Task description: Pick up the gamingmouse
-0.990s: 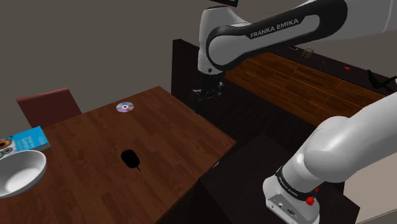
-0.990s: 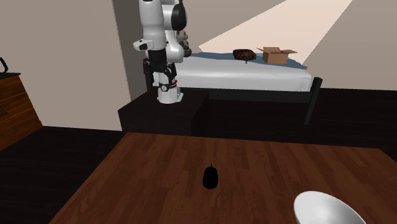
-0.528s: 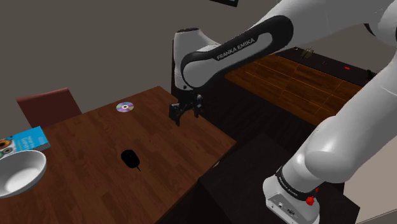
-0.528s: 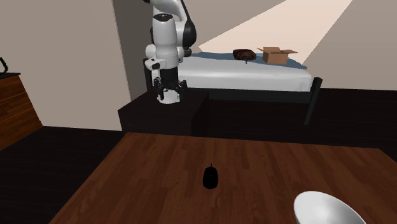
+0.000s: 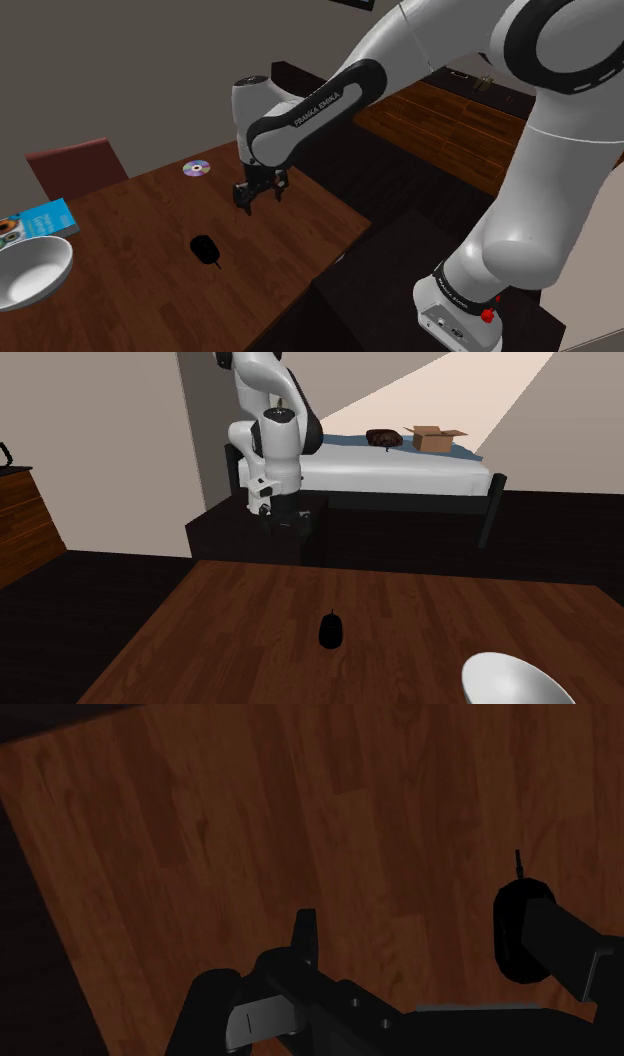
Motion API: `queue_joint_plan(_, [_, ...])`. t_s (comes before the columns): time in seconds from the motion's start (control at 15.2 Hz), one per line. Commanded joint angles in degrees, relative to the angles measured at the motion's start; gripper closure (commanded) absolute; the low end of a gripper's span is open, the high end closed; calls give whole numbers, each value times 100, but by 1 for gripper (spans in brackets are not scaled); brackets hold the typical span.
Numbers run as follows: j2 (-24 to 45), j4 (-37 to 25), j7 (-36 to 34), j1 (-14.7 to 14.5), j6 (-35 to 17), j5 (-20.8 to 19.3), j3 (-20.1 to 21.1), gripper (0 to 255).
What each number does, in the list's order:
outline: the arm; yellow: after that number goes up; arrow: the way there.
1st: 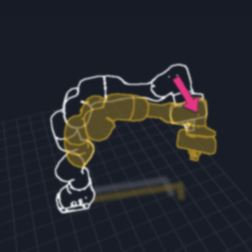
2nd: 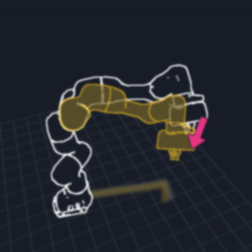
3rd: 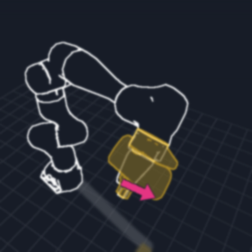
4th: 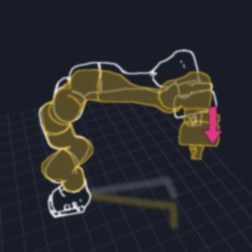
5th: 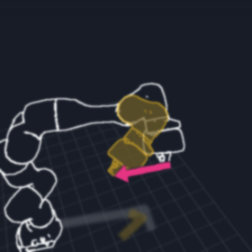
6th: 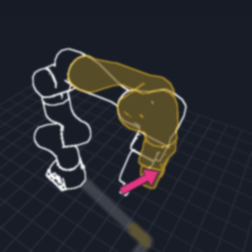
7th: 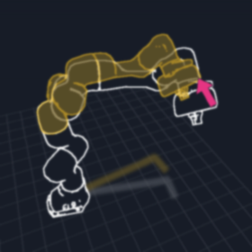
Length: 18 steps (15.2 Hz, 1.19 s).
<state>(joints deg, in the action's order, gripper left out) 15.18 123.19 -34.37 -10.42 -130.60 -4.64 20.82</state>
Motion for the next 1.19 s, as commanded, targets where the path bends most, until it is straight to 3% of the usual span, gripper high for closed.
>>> queue_joint_plan(0.0, [486, -336, -238, -163, -116, -218, -30, 0])
queue_joint_plan(0.53, [2282, -2026, -782, -856, -140, -783, -297, 0])
queue_joint_plan(1.06, [4218, -4430, -935, -1565, 330, -1002, -530, 0])
queue_joint_plan(1.12, [4258, -4485, -934, -1579, 345, -1002, -535, 0])
